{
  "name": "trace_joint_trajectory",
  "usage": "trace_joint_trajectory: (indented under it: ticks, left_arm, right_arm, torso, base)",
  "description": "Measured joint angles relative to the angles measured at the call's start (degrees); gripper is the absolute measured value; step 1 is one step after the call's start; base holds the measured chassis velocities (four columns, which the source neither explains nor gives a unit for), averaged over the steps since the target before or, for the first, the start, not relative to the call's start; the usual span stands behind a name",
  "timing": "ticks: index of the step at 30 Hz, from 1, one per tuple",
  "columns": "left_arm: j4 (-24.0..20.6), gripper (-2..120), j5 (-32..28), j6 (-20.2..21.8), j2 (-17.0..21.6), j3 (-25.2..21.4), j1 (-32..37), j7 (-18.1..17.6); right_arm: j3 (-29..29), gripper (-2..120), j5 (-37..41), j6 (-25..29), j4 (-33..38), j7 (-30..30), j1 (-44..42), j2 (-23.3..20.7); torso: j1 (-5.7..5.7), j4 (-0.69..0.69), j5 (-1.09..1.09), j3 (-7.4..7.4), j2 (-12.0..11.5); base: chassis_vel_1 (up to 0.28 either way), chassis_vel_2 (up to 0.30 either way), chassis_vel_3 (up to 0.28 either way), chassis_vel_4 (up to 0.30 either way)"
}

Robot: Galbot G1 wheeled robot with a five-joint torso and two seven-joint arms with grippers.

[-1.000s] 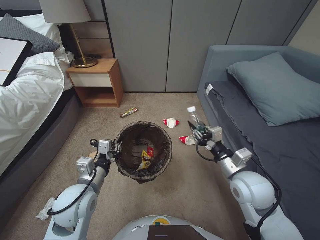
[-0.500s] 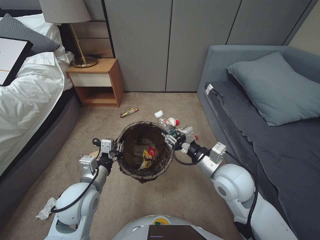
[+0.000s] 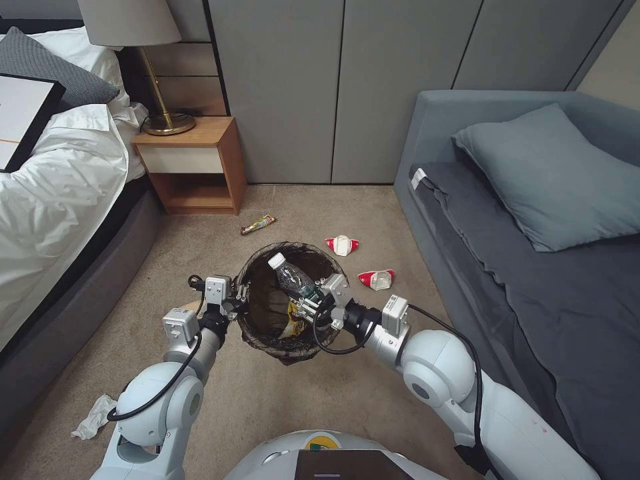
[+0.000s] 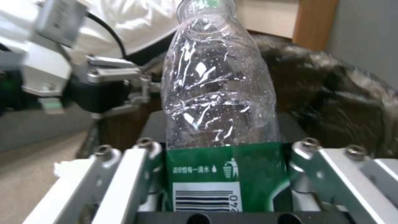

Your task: Pick up the trash bin, then pick up the garbage from the floor and place it into the trash bin.

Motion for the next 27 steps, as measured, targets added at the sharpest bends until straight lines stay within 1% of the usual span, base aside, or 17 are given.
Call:
trace_joint_trajectory:
  ticks: [1,3,4,5,6,7,10,11,13,19,22,23,26,27]
  left_arm:
    - [0.00,7,0.00,0.00,0.00,0.00,0.00,0.00]
    - [-0.03,7,0.31,0.00,-0.10,0.26,0.07,-0.02]
    - [-0.03,7,0.31,0.00,-0.10,0.26,0.07,-0.02]
    - [-0.14,7,0.54,0.01,-0.11,0.71,0.09,-0.09]
    - [-0.16,7,0.63,0.05,-0.06,1.14,0.01,-0.31]
    - [-0.16,7,0.63,0.05,-0.06,1.14,0.01,-0.31]
    - [-0.11,7,0.70,0.06,0.07,1.62,-0.15,-0.44]
    - [-0.11,7,0.70,0.06,0.07,1.62,-0.15,-0.44]
    - [0.23,7,0.73,0.06,0.08,1.94,-0.41,-0.50]
    - [0.71,7,0.70,0.28,0.12,2.26,-1.23,-0.72]
    - [0.76,7,0.54,0.41,0.15,2.22,-1.45,-0.83]
    - [0.76,7,0.54,0.41,0.15,2.22,-1.45,-0.83]
    - [0.97,7,0.44,0.38,0.17,1.80,-1.29,-0.77]
    - [0.97,7,0.44,0.38,0.17,1.80,-1.29,-0.77]
  right_arm:
    - [0.00,43,0.00,0.00,0.00,0.00,0.00,0.00]
    - [-0.45,53,0.15,-0.38,-0.03,1.73,0.21,-0.05]
    - [-0.45,53,0.15,-0.38,-0.03,1.73,0.21,-0.05]
    - [-0.54,66,0.17,-0.56,-0.12,2.57,0.19,-0.06]
    - [-0.53,76,0.12,-0.58,-0.35,3.30,-0.07,0.26]
    - [-0.53,76,0.12,-0.58,-0.35,3.30,-0.07,0.26]
    - [-0.09,90,0.09,-0.54,-0.10,3.95,-0.76,0.51]
    - [-0.09,90,0.09,-0.54,-0.10,3.95,-0.76,0.51]
    - [0.79,98,0.23,-0.60,0.50,4.81,-1.43,0.64]
    - [3.50,100,0.56,-0.60,1.90,4.97,-2.78,0.60]
    - [6.73,100,1.23,-0.56,4.09,4.94,-4.41,0.48]
    - [6.73,100,1.23,-0.56,4.09,4.94,-4.41,0.48]
    - [10.96,100,1.54,-0.10,6.95,4.78,-6.91,0.56]
    - [10.96,100,1.54,-0.10,6.95,4.78,-6.91,0.56]
  torso:
    - [0.00,0.00,0.00,0.00,0.00]
    - [0.00,0.00,0.00,0.00,0.00]
    - [0.00,0.00,0.00,0.00,0.00]
    - [0.00,0.00,0.00,0.00,0.00]
    - [0.00,0.00,0.00,0.00,0.00]
    - [0.00,0.00,0.00,0.00,0.00]
    - [0.00,0.00,0.00,0.00,0.00]
    - [0.00,0.00,0.00,0.00,0.00]
    - [0.00,0.00,0.00,0.00,0.00]
    - [0.00,0.00,0.00,0.00,0.00]
    - [0.00,0.01,0.00,0.00,0.00]
    - [0.00,0.01,0.00,0.00,0.00]
    - [0.00,-0.01,0.00,0.00,0.00]
    - [0.00,-0.01,0.00,0.00,0.00]
  base:
    - [0.000,0.000,0.000,0.000]
    - [0.000,0.000,0.000,0.000]
    - [0.000,0.000,0.000,0.000]
    - [0.000,0.000,0.000,0.000]
    - [0.000,0.000,0.000,0.000]
    - [0.000,0.000,0.000,0.000]
    - [0.000,0.000,0.000,0.000]
    - [0.000,0.000,0.000,0.000]
    - [0.000,0.000,0.000,0.000]
    - [0.000,0.000,0.000,0.000]
    - [0.000,0.000,0.000,0.000]
    - [0.000,0.000,0.000,0.000]
    - [0.000,0.000,0.000,0.000]
    - [0.000,0.000,0.000,0.000]
